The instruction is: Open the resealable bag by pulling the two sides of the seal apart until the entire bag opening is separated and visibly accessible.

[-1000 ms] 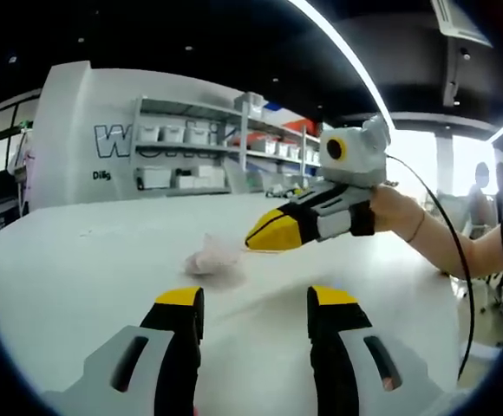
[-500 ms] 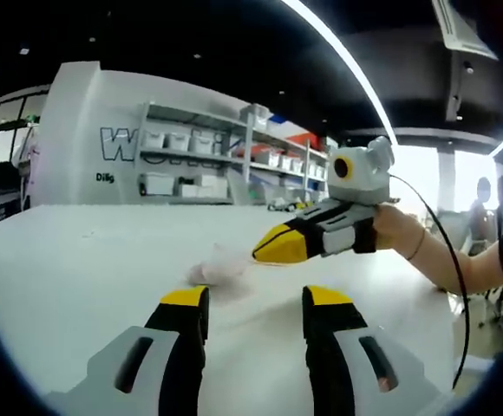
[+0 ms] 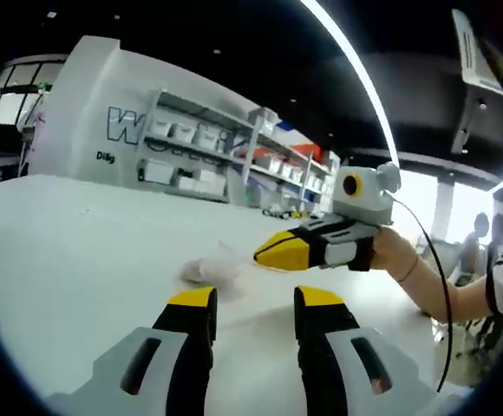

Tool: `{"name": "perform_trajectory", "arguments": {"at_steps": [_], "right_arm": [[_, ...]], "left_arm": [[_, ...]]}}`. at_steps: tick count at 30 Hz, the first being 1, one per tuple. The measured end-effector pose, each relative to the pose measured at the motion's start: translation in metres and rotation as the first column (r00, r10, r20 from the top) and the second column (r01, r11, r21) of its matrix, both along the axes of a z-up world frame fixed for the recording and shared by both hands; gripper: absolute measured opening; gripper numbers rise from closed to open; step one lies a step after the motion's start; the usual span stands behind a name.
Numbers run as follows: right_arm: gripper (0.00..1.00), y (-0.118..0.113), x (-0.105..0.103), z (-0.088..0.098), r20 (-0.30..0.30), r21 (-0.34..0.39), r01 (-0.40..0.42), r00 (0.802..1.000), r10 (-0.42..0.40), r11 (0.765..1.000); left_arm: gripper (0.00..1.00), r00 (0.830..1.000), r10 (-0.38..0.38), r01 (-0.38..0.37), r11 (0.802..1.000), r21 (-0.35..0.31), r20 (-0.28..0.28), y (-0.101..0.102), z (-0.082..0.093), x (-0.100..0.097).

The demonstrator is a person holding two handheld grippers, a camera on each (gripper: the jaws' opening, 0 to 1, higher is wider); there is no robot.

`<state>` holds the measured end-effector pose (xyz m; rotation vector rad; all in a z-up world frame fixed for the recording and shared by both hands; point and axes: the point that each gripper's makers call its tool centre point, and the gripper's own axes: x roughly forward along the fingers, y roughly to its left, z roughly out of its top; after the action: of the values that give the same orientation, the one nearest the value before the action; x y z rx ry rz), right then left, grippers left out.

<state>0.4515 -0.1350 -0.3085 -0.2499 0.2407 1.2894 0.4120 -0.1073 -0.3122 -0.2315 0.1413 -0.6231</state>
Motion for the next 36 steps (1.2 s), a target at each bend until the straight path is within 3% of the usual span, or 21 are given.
{"name": "perform_trajectory", "arguments": {"at_steps": [4, 10, 14, 18, 26, 29, 36], "right_arm": [[0.0, 0.002, -0.003, -0.001, -0.005, 0.004, -0.003, 1.0, 0.003, 1.0], [0.0, 0.004, -0.006, -0.002, -0.018, 0.017, -0.01, 1.0, 0.01, 1.0], [0.0, 0.005, -0.007, 0.0, -0.017, 0.022, -0.013, 1.0, 0.013, 1.0], [0.0, 0.005, -0.009, 0.0, -0.018, 0.026, -0.015, 1.0, 0.015, 1.0], [0.0, 0.008, -0.016, 0.005, -0.03, 0.052, -0.033, 0.999, 0.035, 0.998], [0.0, 0.01, -0.019, 0.007, -0.033, 0.057, -0.042, 0.998, 0.044, 0.997], [0.0, 0.012, -0.021, 0.01, -0.04, 0.071, -0.058, 0.997, 0.061, 0.996]], "left_arm": [[0.42, 1.0, -0.012, 0.012, 0.999, -0.033, -0.001, -0.001, 0.003, -0.001], [0.36, 1.0, 0.003, -0.003, 1.0, -0.01, -0.016, 0.001, -0.004, 0.001], [0.35, 0.999, 0.003, -0.005, 0.999, -0.033, -0.035, 0.002, -0.004, 0.002], [0.35, 0.999, -0.019, 0.016, 0.995, -0.097, -0.031, 0.0, 0.003, 0.0], [0.31, 1.0, -0.011, 0.009, 0.998, -0.056, -0.027, 0.002, -0.001, 0.0], [0.27, 0.999, -0.002, -0.003, 0.994, -0.109, -0.042, 0.005, 0.003, 0.001], [0.29, 0.998, -0.029, 0.021, 0.986, -0.165, -0.051, 0.003, 0.007, -0.001]]}}
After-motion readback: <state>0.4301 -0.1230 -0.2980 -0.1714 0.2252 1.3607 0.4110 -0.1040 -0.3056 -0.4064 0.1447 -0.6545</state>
